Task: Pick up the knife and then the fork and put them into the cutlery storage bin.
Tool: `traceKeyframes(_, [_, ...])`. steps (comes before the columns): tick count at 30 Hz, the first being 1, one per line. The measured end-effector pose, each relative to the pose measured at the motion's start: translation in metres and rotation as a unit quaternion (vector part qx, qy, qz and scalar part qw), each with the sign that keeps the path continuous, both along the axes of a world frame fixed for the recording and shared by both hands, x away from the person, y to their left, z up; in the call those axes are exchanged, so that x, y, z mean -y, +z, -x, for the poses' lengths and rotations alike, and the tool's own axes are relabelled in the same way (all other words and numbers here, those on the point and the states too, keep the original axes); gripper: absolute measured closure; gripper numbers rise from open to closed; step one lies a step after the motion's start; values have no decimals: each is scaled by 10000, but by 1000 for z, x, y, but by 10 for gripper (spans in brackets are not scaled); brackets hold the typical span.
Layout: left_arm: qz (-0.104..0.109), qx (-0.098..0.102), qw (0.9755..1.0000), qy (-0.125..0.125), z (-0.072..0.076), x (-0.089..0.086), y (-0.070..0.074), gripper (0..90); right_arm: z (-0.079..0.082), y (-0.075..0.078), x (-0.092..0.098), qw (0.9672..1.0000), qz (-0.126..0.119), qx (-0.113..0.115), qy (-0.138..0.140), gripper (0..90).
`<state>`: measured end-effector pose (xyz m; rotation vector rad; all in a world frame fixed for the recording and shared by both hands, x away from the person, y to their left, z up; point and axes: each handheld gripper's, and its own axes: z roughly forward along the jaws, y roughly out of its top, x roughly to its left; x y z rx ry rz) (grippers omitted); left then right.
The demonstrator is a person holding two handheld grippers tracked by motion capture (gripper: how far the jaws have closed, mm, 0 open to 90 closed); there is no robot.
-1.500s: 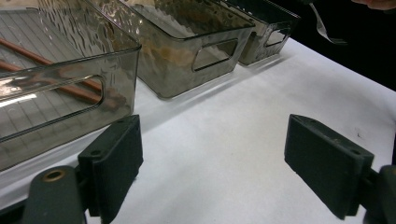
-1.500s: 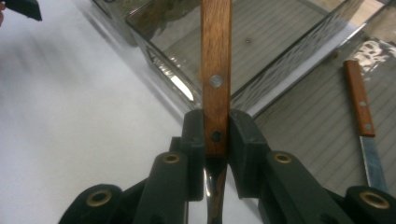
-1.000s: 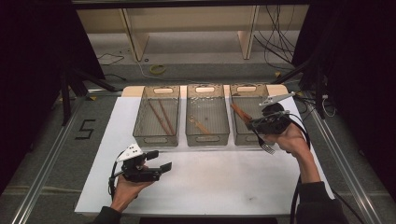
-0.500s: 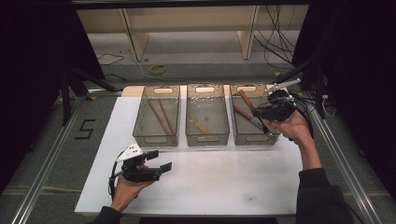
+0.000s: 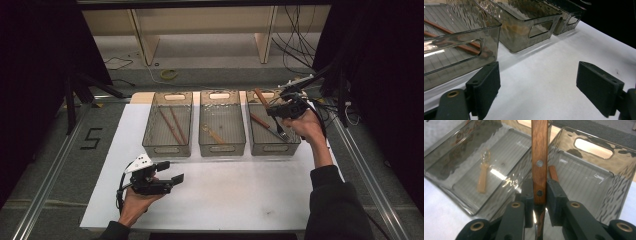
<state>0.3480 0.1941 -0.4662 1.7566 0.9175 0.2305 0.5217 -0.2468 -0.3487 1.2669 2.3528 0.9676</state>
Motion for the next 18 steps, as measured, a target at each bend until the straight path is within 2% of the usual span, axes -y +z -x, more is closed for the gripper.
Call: traceKeyframes(18, [16,-3,10000,5,0,0,0,187,-23,-18,0,9989,6,-81,-458,777])
